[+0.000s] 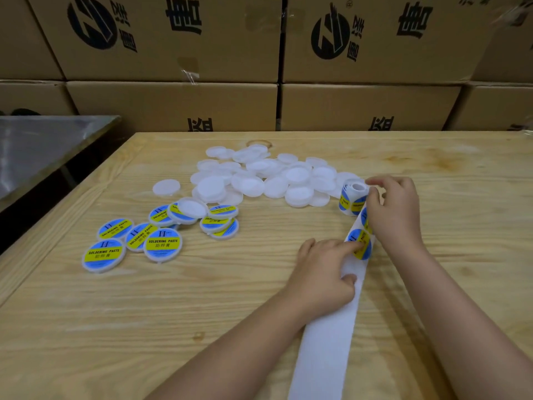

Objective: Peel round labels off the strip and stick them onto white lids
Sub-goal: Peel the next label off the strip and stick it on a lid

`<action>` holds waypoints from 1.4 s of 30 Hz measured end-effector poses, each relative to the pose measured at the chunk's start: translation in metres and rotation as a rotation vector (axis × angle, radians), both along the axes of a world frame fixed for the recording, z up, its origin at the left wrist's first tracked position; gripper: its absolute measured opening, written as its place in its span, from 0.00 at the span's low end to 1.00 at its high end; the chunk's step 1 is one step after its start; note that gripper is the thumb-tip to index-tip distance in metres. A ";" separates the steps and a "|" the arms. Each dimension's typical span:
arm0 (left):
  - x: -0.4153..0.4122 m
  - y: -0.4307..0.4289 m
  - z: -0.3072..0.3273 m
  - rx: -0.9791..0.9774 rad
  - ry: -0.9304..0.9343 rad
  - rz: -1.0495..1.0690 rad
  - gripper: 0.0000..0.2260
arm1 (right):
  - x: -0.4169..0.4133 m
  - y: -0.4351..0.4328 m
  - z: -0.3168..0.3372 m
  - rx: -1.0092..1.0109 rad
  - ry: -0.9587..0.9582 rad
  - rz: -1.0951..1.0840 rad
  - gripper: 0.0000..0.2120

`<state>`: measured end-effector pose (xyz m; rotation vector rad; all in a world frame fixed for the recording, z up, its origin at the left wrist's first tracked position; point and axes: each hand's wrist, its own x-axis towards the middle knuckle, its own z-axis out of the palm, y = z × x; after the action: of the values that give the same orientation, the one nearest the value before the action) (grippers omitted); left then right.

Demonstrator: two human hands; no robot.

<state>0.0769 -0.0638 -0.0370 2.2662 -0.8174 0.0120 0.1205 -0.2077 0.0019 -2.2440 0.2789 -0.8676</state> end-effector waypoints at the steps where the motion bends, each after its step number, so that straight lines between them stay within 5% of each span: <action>1: 0.001 0.001 0.000 -0.066 0.054 0.004 0.25 | -0.006 0.004 -0.002 0.009 -0.006 -0.009 0.11; 6: 0.007 0.012 0.005 -0.495 0.312 0.077 0.29 | -0.026 0.009 -0.009 -0.089 0.074 0.092 0.04; 10: 0.010 0.019 0.014 -0.644 0.426 0.029 0.38 | -0.032 0.011 -0.007 -0.136 0.133 0.153 0.07; 15: 0.013 0.022 0.017 -0.703 0.564 -0.022 0.41 | -0.035 0.015 -0.003 -0.179 0.191 0.223 0.12; 28: 0.015 0.017 0.018 -0.870 0.709 0.126 0.19 | -0.042 0.024 0.002 0.010 0.217 0.159 0.10; 36: 0.018 0.009 0.018 -0.897 0.708 0.267 0.11 | -0.048 0.018 0.016 -0.035 0.405 0.242 0.07; 39: 0.018 0.010 0.017 -0.854 0.662 0.255 0.11 | -0.052 0.008 0.025 0.070 0.535 0.356 0.06; 42: 0.018 0.009 0.016 -0.757 0.578 0.266 0.14 | -0.056 -0.002 0.036 0.302 0.448 0.437 0.07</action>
<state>0.0944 -0.0547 -0.0214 1.5124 -0.1447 -0.1736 0.0646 -0.2096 0.0383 -2.0726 0.1025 -0.0802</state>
